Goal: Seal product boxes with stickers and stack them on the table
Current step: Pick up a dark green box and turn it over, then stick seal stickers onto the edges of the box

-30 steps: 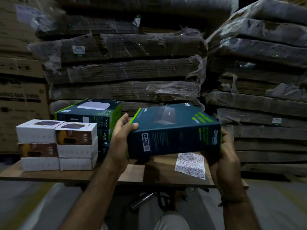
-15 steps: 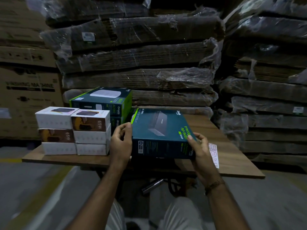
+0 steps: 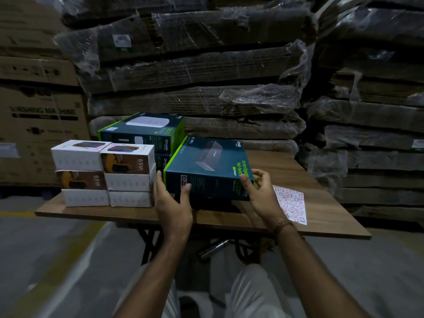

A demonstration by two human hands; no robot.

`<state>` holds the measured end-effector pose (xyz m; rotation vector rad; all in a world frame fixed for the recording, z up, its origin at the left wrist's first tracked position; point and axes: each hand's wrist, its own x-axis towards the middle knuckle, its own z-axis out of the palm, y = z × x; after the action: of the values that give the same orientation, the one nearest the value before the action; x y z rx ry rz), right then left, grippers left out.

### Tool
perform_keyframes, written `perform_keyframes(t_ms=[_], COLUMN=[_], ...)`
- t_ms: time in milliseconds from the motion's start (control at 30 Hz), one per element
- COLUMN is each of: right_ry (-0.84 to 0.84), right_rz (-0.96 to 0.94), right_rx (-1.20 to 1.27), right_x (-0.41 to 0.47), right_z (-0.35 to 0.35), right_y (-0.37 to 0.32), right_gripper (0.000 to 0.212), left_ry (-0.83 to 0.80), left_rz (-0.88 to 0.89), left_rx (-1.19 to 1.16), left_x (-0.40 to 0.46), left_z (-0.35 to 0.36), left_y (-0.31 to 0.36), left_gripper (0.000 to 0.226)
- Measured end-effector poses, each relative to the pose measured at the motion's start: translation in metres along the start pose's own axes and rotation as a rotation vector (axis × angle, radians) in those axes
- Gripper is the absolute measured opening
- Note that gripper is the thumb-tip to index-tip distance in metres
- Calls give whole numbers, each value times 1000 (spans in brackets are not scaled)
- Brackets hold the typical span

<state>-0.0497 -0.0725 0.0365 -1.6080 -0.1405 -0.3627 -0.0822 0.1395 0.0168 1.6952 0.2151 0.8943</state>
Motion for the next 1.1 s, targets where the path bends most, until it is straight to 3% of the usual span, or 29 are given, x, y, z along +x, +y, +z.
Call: perform_keyframes(t_ms=[67,200,267,367,467,533,700,800,967,1100], right_ry=[-11,-66,-37,118,253,262,-24,-51,71,118], right_rz=[4,11,-3,-68,-129,-137,-26,14,-32,-8], right_rx=[-49,-179,-265,-408,-707,-863,-1190,-1191,-1019,-889], right_x=[7,10,2,-20,-48,-60,-72,-79,-88,-94], right_z=[0,-10,-22,-51,-90,-115,-145,-150,-160,-164], right_y=[0,-7,-8,2,24,38,49,51,54,52], right_gripper=[55,74,70,36,30,36,75,86,55,46], left_ry=[28,192,167,-51,-314,-465,-785,-862,-948,-1012], left_rz=[57,313,400,461,521,529,461,441,416,479], left_rx=[-11,-60,-77,-130,-110,-97,56,115,151,213], left_x=[-8,-21,-28,-42,-61,-75,-94,-95,-93,-98], left_z=[2,3,4,8,25,46,97,117,147,158], left_y=[0,6,16,32,42,44,34,31,27,11], left_gripper=[79,50,37,19,21,23,47,44,42,37])
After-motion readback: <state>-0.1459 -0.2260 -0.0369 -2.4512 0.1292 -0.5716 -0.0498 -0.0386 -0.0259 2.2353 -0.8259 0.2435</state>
